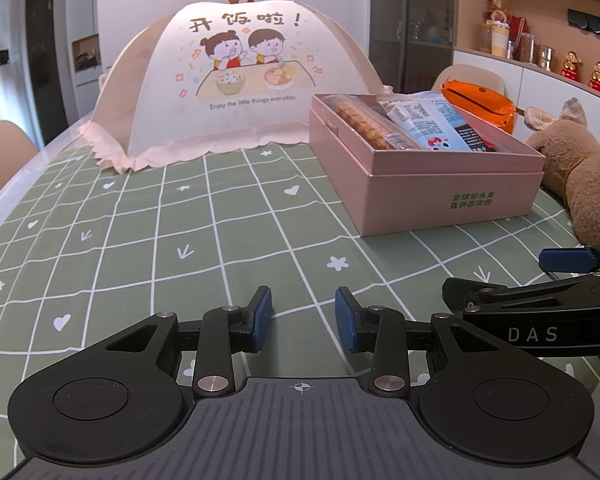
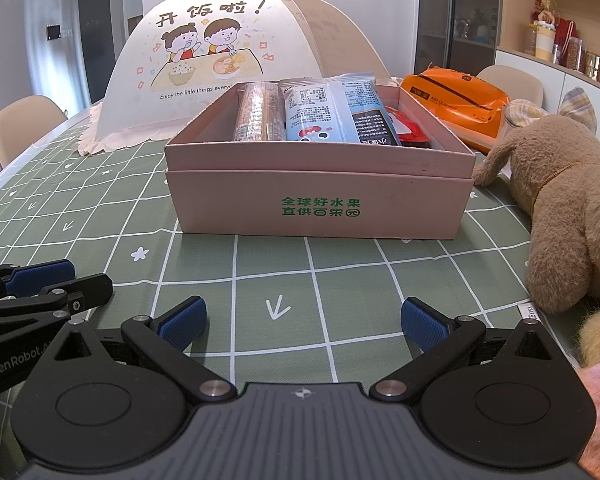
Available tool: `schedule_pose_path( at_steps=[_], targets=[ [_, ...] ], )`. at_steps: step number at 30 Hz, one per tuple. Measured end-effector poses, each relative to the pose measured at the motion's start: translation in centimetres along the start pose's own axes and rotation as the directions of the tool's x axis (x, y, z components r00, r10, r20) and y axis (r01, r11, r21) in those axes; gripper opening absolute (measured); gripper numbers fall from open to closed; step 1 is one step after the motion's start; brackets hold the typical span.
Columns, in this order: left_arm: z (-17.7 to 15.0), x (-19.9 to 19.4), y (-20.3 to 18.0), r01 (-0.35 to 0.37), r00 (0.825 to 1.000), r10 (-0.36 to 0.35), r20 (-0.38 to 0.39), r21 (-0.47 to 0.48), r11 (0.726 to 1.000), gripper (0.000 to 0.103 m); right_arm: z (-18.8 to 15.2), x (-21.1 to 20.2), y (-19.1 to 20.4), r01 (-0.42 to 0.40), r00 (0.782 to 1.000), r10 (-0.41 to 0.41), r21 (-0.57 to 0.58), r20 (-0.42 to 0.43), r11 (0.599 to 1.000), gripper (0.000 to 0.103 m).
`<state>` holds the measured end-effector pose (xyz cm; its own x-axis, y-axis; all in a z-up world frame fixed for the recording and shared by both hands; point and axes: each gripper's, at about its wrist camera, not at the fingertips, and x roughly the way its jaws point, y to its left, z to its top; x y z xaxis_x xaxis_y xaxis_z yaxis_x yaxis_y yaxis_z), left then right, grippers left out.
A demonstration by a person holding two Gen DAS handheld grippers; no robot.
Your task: Organize snacks
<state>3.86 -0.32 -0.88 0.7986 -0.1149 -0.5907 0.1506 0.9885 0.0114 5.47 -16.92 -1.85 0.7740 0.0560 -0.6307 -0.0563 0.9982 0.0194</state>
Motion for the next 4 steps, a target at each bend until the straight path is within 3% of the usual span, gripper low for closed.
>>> schedule_pose_path(
  at_steps=[4],
  targets=[
    [-0.01,-0.02,0.00,0.001,1.000,-0.001,0.000,-0.001,1.000,0.040,0.00,0.00,0.00,0.000,1.000,0.000,0.000,0.000,1.000,0.103]
  ],
)
